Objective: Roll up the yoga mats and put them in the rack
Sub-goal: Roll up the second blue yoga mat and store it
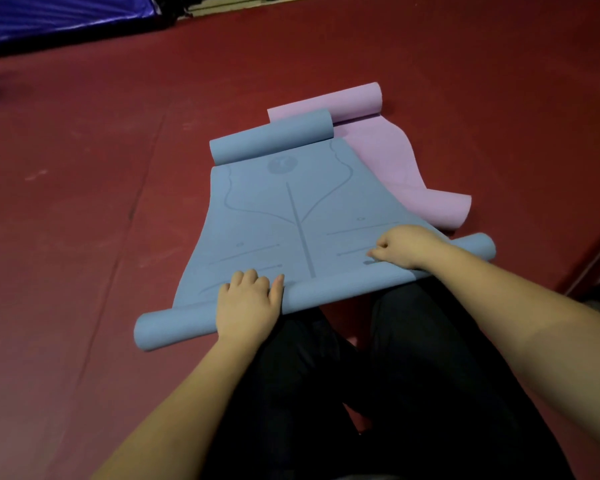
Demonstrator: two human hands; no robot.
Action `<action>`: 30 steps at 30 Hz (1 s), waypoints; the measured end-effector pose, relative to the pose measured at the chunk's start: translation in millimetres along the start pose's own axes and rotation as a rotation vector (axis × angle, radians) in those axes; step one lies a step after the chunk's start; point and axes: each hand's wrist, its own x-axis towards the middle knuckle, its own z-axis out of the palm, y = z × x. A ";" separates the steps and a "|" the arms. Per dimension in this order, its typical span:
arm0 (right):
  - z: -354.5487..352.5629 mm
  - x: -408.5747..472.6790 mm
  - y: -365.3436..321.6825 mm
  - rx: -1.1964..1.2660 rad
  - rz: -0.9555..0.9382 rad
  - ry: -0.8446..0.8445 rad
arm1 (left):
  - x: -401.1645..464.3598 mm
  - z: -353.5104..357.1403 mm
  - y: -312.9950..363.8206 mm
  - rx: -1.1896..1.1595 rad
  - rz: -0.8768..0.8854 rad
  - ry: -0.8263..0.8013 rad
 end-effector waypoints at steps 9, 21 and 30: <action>44.6 -33.8 12.2 0.018 -0.052 0.518 | 41.8 -11.8 -4.8 -0.134 -0.149 -0.340; 30.2 -10.9 -0.2 -0.026 0.045 0.356 | 10.2 -1.5 -3.0 -0.096 -0.066 -0.038; -2.2 -6.4 -2.3 -0.017 0.099 0.130 | 39.9 -24.1 0.1 -0.083 -0.089 -0.212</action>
